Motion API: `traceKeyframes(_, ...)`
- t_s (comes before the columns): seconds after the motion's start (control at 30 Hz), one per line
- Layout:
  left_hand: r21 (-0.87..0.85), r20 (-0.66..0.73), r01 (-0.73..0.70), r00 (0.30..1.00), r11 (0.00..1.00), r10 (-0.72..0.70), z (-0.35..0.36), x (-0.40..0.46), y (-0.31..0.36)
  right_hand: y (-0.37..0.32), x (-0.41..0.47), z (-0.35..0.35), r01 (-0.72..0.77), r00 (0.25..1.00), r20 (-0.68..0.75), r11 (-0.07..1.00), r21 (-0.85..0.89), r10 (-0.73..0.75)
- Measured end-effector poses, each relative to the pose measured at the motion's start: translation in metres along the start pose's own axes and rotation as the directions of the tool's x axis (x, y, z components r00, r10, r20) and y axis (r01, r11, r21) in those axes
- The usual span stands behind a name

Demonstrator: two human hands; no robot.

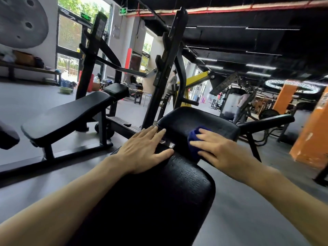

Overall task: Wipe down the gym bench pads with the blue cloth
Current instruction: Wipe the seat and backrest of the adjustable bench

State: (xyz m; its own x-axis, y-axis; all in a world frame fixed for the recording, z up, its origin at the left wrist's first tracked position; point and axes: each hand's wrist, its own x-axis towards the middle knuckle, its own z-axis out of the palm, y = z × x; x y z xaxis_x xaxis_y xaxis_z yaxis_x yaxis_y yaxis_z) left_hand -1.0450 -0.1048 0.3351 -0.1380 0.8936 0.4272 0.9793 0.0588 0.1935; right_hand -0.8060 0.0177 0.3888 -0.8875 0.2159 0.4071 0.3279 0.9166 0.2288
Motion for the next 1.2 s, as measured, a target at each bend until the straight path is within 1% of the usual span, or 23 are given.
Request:
traceKeyframes(0.07, -0.009, -0.012, -0.075, 0.997, 0.997, 0.075, 0.001, 0.002, -0.002, 0.004, -0.027, -0.007, -0.024, 1.000, -0.013, 1.000, -0.008, 0.023)
traceKeyframes(0.13, -0.009, 0.018, -0.153, 0.988, 0.988, 0.153, 0.002, 0.007, -0.002, 0.005, -0.020, -0.006, -0.046, 0.999, -0.005, 0.999, -0.020, 0.046)
traceKeyframes(0.17, -0.025, 0.036, -0.163, 0.986, 0.986, 0.164, 0.001, 0.009, 0.000, 0.004, -0.006, -0.004, -0.057, 0.998, -0.003, 0.998, -0.025, 0.057)
traceKeyframes(0.27, -0.098, 0.030, -0.126, 0.991, 0.987, 0.129, -0.002, 0.016, 0.015, 0.000, 0.036, 0.009, -0.131, 0.991, 0.004, 0.991, -0.007, 0.131)
traceKeyframes(0.33, -0.104, 0.001, -0.132, 0.991, 0.986, 0.133, 0.001, 0.019, 0.028, -0.003, 0.037, 0.013, -0.165, 0.986, -0.026, 0.986, 0.001, 0.165)
traceKeyframes(0.4, -0.122, -0.015, -0.129, 0.992, 0.984, 0.128, 0.009, 0.021, 0.035, -0.003, 0.012, 0.010, -0.154, 0.985, -0.070, 0.988, 0.030, 0.156)
traceKeyframes(0.5, -0.075, -0.033, -0.142, 0.990, 0.987, 0.140, 0.017, 0.020, 0.034, 0.001, -0.035, 0.002, -0.153, 0.977, -0.139, 0.986, 0.069, 0.161)
traceKeyframes(0.57, -0.067, -0.023, -0.141, 0.990, 0.988, 0.140, 0.017, 0.019, 0.033, 0.005, -0.052, 0.002, -0.165, 0.968, -0.171, 0.981, 0.105, 0.181)
traceKeyframes(0.67, -0.051, -0.016, -0.128, 0.992, 0.990, 0.127, 0.016, 0.018, 0.034, 0.007, -0.031, 0.002, -0.197, 0.965, -0.154, 0.975, 0.101, 0.211)
traceKeyframes(0.77, -0.034, 0.005, -0.116, 0.993, 0.993, 0.116, 0.015, 0.017, 0.036, 0.015, 0.020, 0.003, -0.220, 0.972, -0.071, 0.974, 0.055, 0.223)
traceKeyframes(0.83, -0.036, 0.012, -0.113, 0.993, 0.993, 0.114, 0.013, 0.016, 0.038, 0.019, 0.035, 0.003, -0.211, 0.977, -0.031, 0.976, 0.047, 0.212)
traceKeyframes(0.87, -0.040, 0.014, -0.116, 0.993, 0.992, 0.117, 0.011, 0.016, 0.038, 0.020, 0.031, 0.000, -0.208, 0.977, -0.032, 0.976, 0.069, 0.210)
traceKeyframes(1.03, -0.052, 0.003, -0.130, 0.991, 0.990, 0.130, 0.015, 0.016, 0.038, 0.035, -0.041, -0.012, -0.190, 0.968, -0.131, 0.965, 0.179, 0.215)
traceKeyframes(1.1, -0.051, -0.013, -0.121, 0.993, 0.991, 0.120, 0.014, 0.017, 0.039, 0.040, -0.032, -0.014, -0.193, 0.968, -0.130, 0.966, 0.173, 0.217)
traceKeyframes(1.2, -0.042, -0.012, -0.111, 0.994, 0.993, 0.111, 0.012, 0.016, 0.042, 0.041, 0.022, -0.012, -0.226, 0.973, -0.023, 0.970, 0.088, 0.229)
